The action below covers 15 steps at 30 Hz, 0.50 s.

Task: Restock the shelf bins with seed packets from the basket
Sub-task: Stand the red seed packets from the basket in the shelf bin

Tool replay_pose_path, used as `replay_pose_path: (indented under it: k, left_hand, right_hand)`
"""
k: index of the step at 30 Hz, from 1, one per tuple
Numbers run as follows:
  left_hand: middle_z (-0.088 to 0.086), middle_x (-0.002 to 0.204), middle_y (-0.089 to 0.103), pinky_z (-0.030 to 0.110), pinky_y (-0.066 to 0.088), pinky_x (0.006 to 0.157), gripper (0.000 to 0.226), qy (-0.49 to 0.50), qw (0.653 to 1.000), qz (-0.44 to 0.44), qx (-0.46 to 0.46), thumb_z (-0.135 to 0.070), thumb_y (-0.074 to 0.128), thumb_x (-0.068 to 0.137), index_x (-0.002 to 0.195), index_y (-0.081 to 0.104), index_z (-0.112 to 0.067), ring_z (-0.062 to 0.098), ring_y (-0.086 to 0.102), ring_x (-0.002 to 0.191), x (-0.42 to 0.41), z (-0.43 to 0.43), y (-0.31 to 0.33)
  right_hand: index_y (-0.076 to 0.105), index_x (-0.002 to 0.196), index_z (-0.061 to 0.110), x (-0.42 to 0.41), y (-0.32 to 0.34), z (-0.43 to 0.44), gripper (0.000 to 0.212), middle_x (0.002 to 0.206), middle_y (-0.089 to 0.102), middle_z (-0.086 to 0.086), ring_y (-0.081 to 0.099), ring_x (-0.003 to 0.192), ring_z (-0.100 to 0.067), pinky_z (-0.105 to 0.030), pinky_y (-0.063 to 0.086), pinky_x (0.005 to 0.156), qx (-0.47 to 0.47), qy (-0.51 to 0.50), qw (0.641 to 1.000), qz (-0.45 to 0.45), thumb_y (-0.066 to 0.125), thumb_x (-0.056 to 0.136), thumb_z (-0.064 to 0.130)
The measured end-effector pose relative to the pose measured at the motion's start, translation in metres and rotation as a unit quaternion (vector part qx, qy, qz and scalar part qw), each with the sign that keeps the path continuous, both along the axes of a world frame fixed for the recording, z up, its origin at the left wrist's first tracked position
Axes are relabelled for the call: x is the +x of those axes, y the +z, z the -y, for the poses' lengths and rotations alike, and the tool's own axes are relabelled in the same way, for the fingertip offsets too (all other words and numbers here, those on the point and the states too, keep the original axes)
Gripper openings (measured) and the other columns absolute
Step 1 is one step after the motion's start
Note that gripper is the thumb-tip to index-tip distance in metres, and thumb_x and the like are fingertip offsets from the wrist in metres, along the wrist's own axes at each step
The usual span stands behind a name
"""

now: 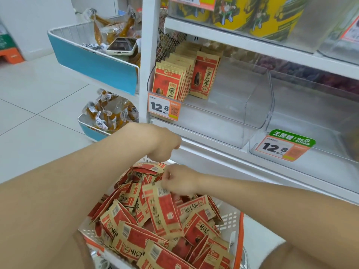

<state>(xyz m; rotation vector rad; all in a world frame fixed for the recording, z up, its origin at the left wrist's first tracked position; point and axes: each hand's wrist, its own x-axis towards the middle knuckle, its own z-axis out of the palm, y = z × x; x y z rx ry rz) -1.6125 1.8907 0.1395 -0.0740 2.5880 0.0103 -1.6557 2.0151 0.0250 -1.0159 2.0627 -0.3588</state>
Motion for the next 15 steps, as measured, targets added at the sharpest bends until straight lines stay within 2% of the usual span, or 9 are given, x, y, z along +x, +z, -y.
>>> replay_pose_path:
  k: [2,3,5,7,9,10,13,15]
  left_hand:
    - [0.014,0.114,0.056,0.031,0.041,0.057,0.056,0.008,1.0,-0.022,0.021,-0.001,0.048,0.102,0.153,0.027,-0.012,0.023,0.052,0.072,0.0,0.005,0.0]
    - [0.015,0.111,0.056,0.032,0.038,0.055,0.053,0.008,0.999,-0.034,0.028,0.001,0.051,0.1,0.146,0.027,-0.009,0.023,0.051,0.071,-0.001,0.008,0.001]
    - [0.014,0.105,0.054,0.034,0.036,0.056,0.039,0.004,0.997,-0.064,0.053,0.003,0.055,0.097,0.127,0.032,-0.008,0.022,0.049,0.073,-0.002,0.01,0.005]
    - [0.008,0.107,0.048,0.038,0.047,0.07,0.035,-0.003,0.995,-0.082,0.056,-0.001,0.062,0.094,0.114,0.036,-0.014,0.024,0.054,0.089,-0.004,0.016,0.008]
    - [0.0,0.112,0.039,0.049,0.055,0.082,0.046,-0.01,0.994,-0.091,0.063,-0.007,0.075,0.087,0.109,0.038,-0.021,0.026,0.058,0.098,-0.003,0.021,0.011]
    - [-0.002,0.112,0.034,0.052,0.056,0.082,0.054,-0.011,0.992,-0.103,0.079,-0.007,0.08,0.081,0.108,0.037,-0.025,0.026,0.058,0.097,-0.003,0.023,0.013]
    - [-0.007,0.119,0.028,0.051,0.054,0.084,0.076,-0.016,0.978,-0.148,0.144,-0.011,0.09,0.063,0.111,0.036,-0.033,0.021,0.051,0.104,-0.004,0.026,0.019]
    - [-0.009,0.126,0.033,0.045,0.052,0.093,0.077,-0.023,0.966,-0.183,0.183,-0.021,0.093,0.062,0.113,0.039,-0.038,0.017,0.053,0.106,-0.006,0.027,0.019]
  right_hand:
    - [0.057,0.092,0.01,-0.014,0.013,0.006,0.015,0.09,0.075,-0.017,0.077,0.071,-0.033,-0.044,0.066,0.071,-0.059,-0.085,0.994,0.02,0.051,0.099,0.022]
    - [0.06,0.096,0.012,-0.022,0.023,0.007,0.013,0.09,0.076,-0.016,0.077,0.072,-0.032,-0.047,0.065,0.07,-0.09,-0.106,0.99,0.016,0.052,0.1,0.021]
    - [0.068,0.099,0.011,-0.036,0.042,0.009,0.016,0.08,0.073,-0.006,0.071,0.062,-0.02,-0.039,0.06,0.06,-0.143,-0.119,0.982,-0.018,0.055,0.101,0.019]
    - [0.071,0.1,0.008,-0.043,0.059,0.008,0.017,0.075,0.068,-0.002,0.064,0.055,-0.015,-0.031,0.051,0.051,-0.177,-0.134,0.975,-0.011,0.057,0.103,0.017]
    - [0.069,0.106,0.008,-0.05,0.077,0.006,0.013,0.081,0.074,-0.013,0.071,0.062,-0.023,-0.031,0.052,0.051,-0.205,-0.171,0.963,0.037,0.059,0.102,0.013]
    - [0.068,0.109,0.008,-0.053,0.086,0.005,0.012,0.086,0.076,-0.019,0.074,0.066,-0.028,-0.033,0.054,0.054,-0.216,-0.193,0.955,0.062,0.06,0.1,0.011]
    - [0.067,0.098,0.009,-0.06,0.103,0.0,0.011,0.078,0.074,-0.016,0.071,0.062,-0.023,-0.028,0.053,0.052,-0.238,-0.266,0.929,0.096,0.059,0.098,0.001]
    - [0.071,0.084,0.008,-0.063,0.111,-0.002,0.025,0.079,0.072,-0.018,0.07,0.067,-0.026,-0.033,0.055,0.061,-0.26,-0.302,0.909,0.125,0.053,0.094,-0.007]
